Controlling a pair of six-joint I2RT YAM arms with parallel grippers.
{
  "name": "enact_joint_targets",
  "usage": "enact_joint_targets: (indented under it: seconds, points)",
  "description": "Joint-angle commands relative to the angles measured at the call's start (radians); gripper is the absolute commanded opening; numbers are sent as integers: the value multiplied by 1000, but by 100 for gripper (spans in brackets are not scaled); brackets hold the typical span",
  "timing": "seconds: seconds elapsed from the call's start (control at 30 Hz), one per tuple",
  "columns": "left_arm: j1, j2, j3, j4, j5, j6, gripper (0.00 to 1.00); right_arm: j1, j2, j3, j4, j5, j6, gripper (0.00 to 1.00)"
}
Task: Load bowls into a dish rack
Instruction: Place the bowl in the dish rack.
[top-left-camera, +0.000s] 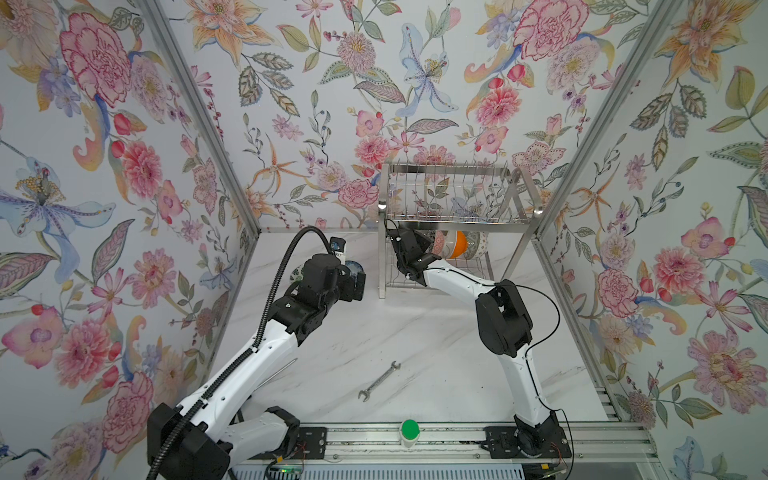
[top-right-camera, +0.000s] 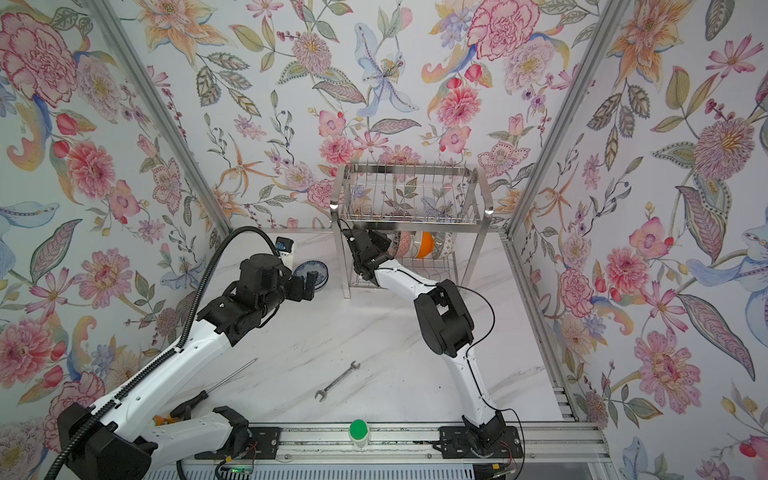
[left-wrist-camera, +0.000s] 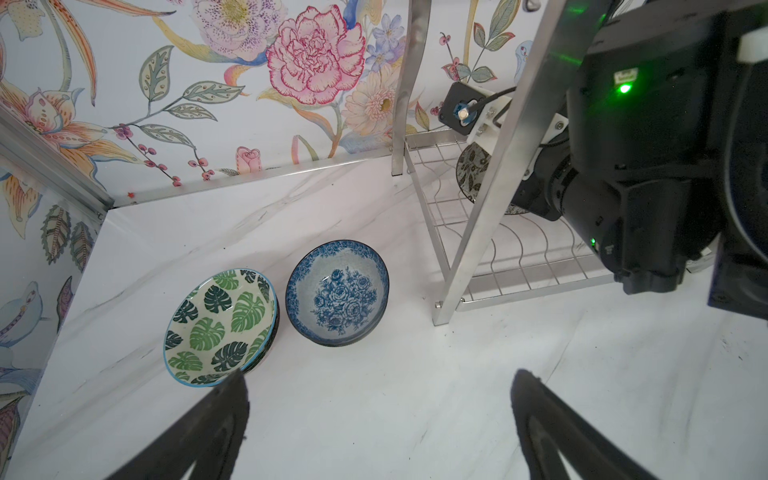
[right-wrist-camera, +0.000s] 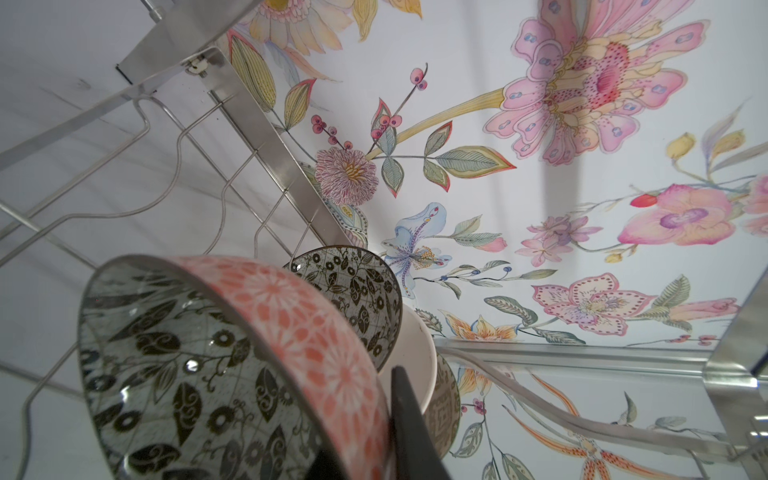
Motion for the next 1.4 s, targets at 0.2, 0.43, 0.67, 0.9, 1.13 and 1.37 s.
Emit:
enact_joint_targets:
  seconds: [0.2,0.43,0.67,0.9,1.13,1.37]
  points:
    - [13,-31,-27,-20,6,15,99,-41,28,35,45,54,-31,0]
    - [14,-26,-27,-18,12,13,99,-59,47,76,-2,30,14,0]
    - [14,-26,-27,-17,15,9,99,-63,91,173,-95,22,104,0]
    - [14,-25,-27,-17,17,7,99,-60,136,266,-174,26,193,0]
    - [14,-24,-32,-13,22,5,99,-60,141,269,-185,30,267,0]
    - [13,-21,-38,-7,26,5,99,-65,135,254,-185,52,294,0]
